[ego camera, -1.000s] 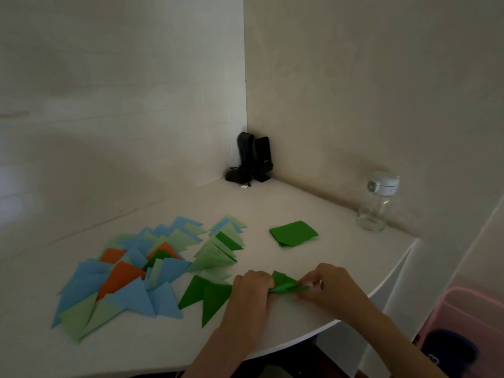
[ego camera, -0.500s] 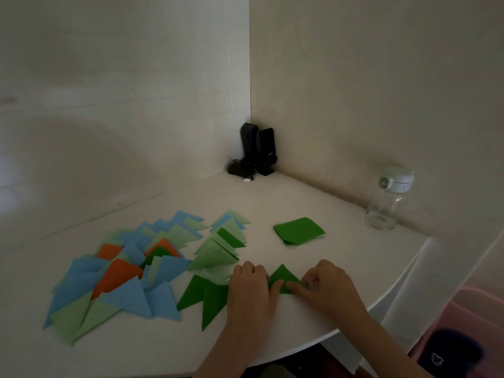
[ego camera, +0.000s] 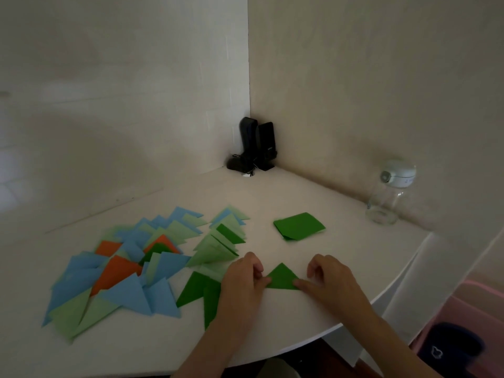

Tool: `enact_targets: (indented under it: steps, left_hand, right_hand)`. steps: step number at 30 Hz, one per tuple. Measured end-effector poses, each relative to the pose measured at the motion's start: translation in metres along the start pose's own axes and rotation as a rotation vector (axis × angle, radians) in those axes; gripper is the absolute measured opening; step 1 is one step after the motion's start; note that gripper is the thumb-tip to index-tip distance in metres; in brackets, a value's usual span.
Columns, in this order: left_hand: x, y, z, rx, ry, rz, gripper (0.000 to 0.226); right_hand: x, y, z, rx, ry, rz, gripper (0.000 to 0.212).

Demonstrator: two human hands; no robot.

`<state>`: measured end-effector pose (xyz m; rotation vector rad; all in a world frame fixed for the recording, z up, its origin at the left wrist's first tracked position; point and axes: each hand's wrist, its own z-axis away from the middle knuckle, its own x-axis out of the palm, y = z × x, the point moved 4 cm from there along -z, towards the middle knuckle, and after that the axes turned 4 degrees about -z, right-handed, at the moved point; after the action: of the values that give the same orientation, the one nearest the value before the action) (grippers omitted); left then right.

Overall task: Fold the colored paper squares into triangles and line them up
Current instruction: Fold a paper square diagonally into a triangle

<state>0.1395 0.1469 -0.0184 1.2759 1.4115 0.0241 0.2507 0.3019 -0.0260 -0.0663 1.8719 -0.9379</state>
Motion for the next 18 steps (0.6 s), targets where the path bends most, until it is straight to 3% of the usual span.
enact_targets:
  steps: [5, 8, 11, 15, 18]
  left_hand:
    - [-0.009, -0.002, -0.003, -0.012, -0.044, 0.058, 0.025]
    - [-0.012, -0.001, -0.008, -0.044, -0.121, -0.037, 0.027]
    - [-0.010, 0.015, -0.010, -0.019, -0.153, -0.236, 0.005]
    - [0.004, 0.033, -0.005, -0.027, -0.168, -0.430, 0.034]
    - [0.008, 0.031, -0.009, -0.087, -0.207, -0.361, 0.038]
  right_hand:
    - [0.000, -0.001, 0.008, -0.033, 0.039, -0.057, 0.039]
    - [0.001, -0.003, 0.012, -0.028, 0.084, -0.054, 0.042]
    - [0.003, -0.007, 0.015, -0.030, 0.083, 0.002, 0.043]
    - [0.002, -0.009, 0.016, -0.004, 0.071, 0.045, 0.040]
    - [0.002, -0.009, 0.017, -0.005, 0.058, 0.072, 0.033]
